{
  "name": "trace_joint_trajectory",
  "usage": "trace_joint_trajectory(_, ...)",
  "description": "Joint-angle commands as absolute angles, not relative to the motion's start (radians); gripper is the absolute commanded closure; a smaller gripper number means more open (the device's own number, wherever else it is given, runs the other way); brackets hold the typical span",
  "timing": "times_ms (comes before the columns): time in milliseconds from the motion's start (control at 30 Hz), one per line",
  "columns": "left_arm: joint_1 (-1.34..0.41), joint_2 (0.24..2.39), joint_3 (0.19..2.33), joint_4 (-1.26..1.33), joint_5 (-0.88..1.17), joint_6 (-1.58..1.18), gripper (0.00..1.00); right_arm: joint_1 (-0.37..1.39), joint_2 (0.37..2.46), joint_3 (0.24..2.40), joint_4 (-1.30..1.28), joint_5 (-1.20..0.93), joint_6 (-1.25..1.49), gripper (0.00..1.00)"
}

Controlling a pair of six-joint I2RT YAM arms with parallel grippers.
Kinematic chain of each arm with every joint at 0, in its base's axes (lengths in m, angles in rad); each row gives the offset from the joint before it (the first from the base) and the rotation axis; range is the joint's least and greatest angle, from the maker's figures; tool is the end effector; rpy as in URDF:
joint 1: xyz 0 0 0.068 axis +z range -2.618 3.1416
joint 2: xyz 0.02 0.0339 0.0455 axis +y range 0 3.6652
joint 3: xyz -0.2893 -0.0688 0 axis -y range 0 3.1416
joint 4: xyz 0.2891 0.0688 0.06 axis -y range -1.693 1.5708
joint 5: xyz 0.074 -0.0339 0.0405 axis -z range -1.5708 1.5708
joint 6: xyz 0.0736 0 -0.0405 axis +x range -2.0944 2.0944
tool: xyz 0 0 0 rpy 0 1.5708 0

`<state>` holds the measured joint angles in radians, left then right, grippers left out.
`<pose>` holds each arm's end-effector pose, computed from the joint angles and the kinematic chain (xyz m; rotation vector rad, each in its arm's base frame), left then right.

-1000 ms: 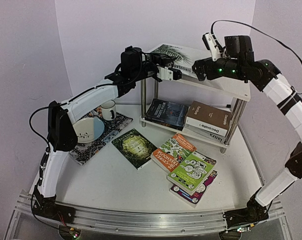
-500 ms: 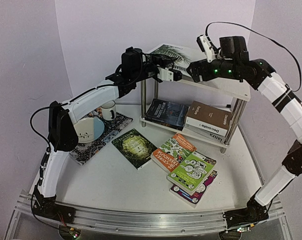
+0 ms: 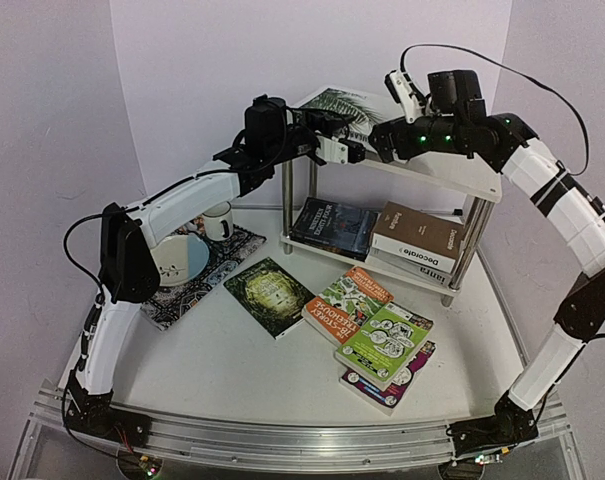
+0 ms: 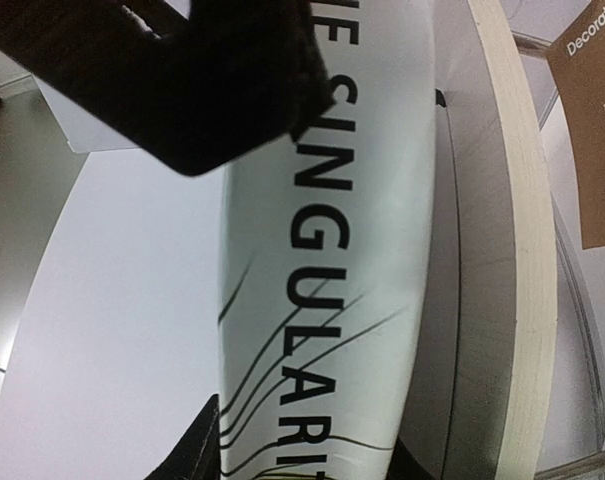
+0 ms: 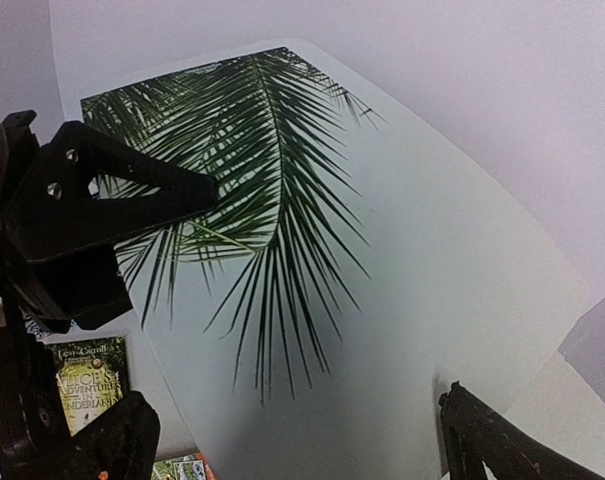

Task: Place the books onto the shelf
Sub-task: Adjust the book at the book pile on the shelf.

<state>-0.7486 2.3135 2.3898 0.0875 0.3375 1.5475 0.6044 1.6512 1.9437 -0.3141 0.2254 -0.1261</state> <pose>0.4529 -0.4540 0.4319 1.3937 0.3183 0.4226 0.3784 0.2413 0.5395 -0.4023 1.5436 0.1932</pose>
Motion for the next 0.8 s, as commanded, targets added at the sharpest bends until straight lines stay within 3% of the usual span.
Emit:
trace_joint_trajectory(0,-0.744,2.308,2.454,0.166,0.353,1.54,0.64,0.605,1.636,1.942,-0.306,0.213,-0.164,0.02)
trace_joint_trajectory(167,-0.744,2.303,2.448,0.168,0.354,1.542,0.62,0.604,1.656,1.952,-0.31,0.307,-0.179,0.04)
trace_joint_trajectory(467,-0.744,2.307,2.45,0.175,0.353,1.545,0.49,0.604,1.703,2.025,-0.308,0.349,-0.129,0.31)
trace_joint_trajectory(767,-0.744,2.293,2.428,0.181,0.353,1.553,0.38,0.604,1.725,2.048,-0.285,0.393,-0.099,0.4)
